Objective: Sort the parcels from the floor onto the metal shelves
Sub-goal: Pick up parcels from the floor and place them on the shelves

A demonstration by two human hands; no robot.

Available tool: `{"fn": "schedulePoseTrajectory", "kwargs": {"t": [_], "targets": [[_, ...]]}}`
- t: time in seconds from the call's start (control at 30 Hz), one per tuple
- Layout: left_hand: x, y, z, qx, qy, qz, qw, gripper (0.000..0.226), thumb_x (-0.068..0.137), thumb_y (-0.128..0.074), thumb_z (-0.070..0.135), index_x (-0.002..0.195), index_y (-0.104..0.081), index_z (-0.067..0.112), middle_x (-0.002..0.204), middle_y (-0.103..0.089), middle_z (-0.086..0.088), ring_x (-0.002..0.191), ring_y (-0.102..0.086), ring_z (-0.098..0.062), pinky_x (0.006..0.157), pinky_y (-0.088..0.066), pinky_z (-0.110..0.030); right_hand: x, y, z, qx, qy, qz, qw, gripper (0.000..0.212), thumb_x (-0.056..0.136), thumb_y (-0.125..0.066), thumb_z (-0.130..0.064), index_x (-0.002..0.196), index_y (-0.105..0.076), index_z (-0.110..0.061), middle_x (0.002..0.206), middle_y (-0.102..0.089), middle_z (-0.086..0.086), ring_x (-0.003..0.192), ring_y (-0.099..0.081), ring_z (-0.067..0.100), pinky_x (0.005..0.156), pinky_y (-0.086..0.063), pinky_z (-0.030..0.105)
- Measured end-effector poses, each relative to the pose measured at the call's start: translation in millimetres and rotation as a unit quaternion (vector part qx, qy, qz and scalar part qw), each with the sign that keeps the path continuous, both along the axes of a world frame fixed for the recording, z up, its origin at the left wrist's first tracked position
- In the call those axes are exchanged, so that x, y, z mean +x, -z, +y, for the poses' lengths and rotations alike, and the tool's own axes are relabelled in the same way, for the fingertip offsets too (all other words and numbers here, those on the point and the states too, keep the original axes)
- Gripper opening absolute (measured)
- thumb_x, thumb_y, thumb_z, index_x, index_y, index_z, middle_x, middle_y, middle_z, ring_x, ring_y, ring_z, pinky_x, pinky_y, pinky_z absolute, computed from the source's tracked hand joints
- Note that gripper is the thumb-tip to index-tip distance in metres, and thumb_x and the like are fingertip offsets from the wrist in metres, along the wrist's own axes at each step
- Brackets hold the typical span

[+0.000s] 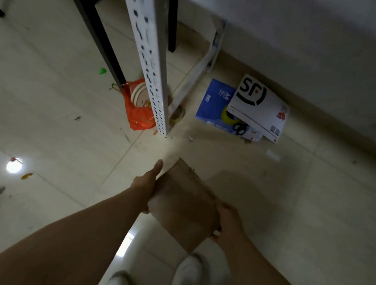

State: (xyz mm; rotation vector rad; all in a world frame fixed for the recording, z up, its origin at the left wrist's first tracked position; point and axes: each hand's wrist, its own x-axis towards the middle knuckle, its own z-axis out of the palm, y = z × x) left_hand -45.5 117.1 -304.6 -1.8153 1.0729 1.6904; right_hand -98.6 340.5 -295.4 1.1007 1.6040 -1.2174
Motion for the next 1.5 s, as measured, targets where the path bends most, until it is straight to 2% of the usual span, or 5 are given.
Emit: {"fn": "schedulePoseTrajectory", "kwargs": {"t": [0.37,0.77,1.0,1.2,1.5], "targets": [[132,-296,-27,0.064,-0.128,0.054,0.988,0.066,0.076,-0.078,0.041,0.125,-0.041,0.018,0.127,-0.039,0.001,0.102,-0.05,-0.038,0.077,-0.055,-0.06,81,-298,2,-0.077,-0.138,-0.055,0.986,0.031,0.088,-0.073,-0.011,0.118,-0.065,-0.011,0.107,-0.07,0.008,0.095,-0.064,0.022,0.081,-0.054,0.043],[176,-549,-89,0.132,-0.101,0.446,0.88,0.039,0.085,-0.056,0.015,0.122,-0.06,0.005,0.124,-0.057,-0.018,0.11,-0.064,-0.035,0.086,-0.056,-0.051,57,-591,-30,-0.168,-0.116,0.048,0.978,0.086,0.065,-0.059,-0.09,0.115,-0.06,-0.02,0.118,-0.067,0.023,0.104,-0.067,0.041,0.063,-0.061,0.053],[165,-655,-112,0.141,-0.098,0.564,0.808,0.058,0.091,-0.053,0.03,0.145,-0.047,0.011,0.123,-0.063,-0.01,0.105,-0.066,-0.027,0.091,-0.056,-0.043,47,-692,-49,-0.211,-0.232,0.127,0.941,0.035,0.093,-0.07,-0.03,0.125,-0.062,-0.018,0.128,-0.058,0.018,0.11,-0.061,0.036,0.078,-0.059,0.048],[150,-727,-115,0.011,0.143,0.399,0.906,0.091,0.059,-0.048,0.093,0.121,-0.067,0.029,0.126,-0.066,-0.014,0.117,-0.059,-0.039,0.087,-0.048,-0.061,35,-730,-58,-0.233,-0.263,0.285,0.892,0.047,0.091,-0.059,0.008,0.129,-0.057,-0.018,0.128,-0.066,0.018,0.125,-0.057,0.043,0.109,-0.04,0.063],[126,-760,-103,-0.069,0.19,0.417,0.886,0.096,0.034,-0.078,0.081,0.115,-0.069,0.029,0.123,-0.065,-0.013,0.114,-0.058,-0.038,0.092,-0.043,-0.061,32,-750,-48,-0.235,-0.218,0.358,0.877,0.046,0.089,-0.064,0.006,0.125,-0.058,-0.021,0.111,-0.075,0.013,0.096,-0.072,0.028,0.072,-0.059,0.04]]}}
